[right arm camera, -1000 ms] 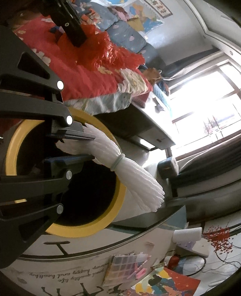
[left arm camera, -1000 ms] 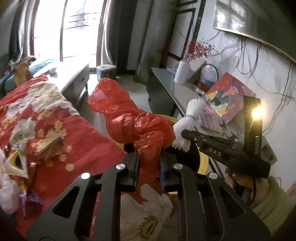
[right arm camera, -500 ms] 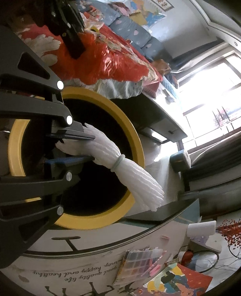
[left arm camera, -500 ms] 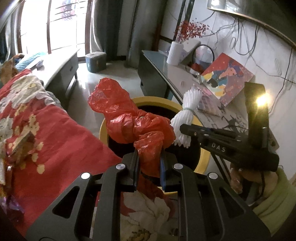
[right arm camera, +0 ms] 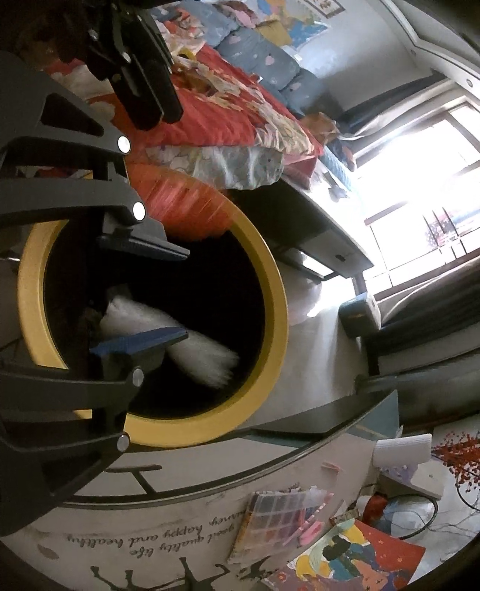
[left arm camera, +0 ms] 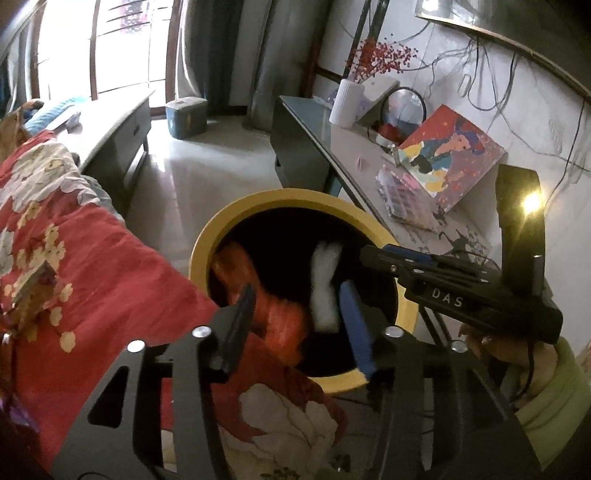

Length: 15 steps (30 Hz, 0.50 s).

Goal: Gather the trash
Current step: 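Open the left tool to drop the orange bag while the right tool drops the foam bundle into the bin, then move both tools back over the bedspread toward the remaining trash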

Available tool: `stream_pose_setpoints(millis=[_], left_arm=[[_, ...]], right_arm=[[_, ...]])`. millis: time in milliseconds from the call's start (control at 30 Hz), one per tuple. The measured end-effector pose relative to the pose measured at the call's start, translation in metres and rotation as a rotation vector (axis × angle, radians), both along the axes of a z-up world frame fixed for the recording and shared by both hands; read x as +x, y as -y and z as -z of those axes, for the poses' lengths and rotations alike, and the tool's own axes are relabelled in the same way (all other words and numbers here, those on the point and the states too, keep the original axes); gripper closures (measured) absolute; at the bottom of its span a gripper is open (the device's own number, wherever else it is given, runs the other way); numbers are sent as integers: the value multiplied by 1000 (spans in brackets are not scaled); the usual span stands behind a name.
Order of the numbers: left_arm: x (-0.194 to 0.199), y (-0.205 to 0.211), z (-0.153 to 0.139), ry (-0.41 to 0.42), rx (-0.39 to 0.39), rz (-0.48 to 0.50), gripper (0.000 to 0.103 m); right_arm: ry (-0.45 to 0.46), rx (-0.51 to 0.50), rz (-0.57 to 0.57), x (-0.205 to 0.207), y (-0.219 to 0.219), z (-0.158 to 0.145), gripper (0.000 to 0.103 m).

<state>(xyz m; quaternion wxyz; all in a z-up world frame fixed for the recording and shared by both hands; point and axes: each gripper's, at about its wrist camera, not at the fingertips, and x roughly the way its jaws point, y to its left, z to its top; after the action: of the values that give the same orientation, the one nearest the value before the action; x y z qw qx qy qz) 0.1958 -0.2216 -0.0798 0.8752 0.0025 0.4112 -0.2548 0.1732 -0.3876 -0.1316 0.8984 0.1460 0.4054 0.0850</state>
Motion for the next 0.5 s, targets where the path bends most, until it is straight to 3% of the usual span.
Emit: stream_pose_setpoints(millis=[67,233,300,500], left_arm=[[-1,-3,-3,5,-15,-10,51],[-9,-17,-17,38,-53,-56,20],[-12,-22,-22,51,-63,-76,13],[-22,-42,-38,102,-62,-148,11]], right_arm=[[11,-7,13,-2,1,-3,59],[58,-14,32,-6,1,-16,45],[75,-16,37,-8,-2,-22,38],[125,-23,38,-14,-12,-38,28]])
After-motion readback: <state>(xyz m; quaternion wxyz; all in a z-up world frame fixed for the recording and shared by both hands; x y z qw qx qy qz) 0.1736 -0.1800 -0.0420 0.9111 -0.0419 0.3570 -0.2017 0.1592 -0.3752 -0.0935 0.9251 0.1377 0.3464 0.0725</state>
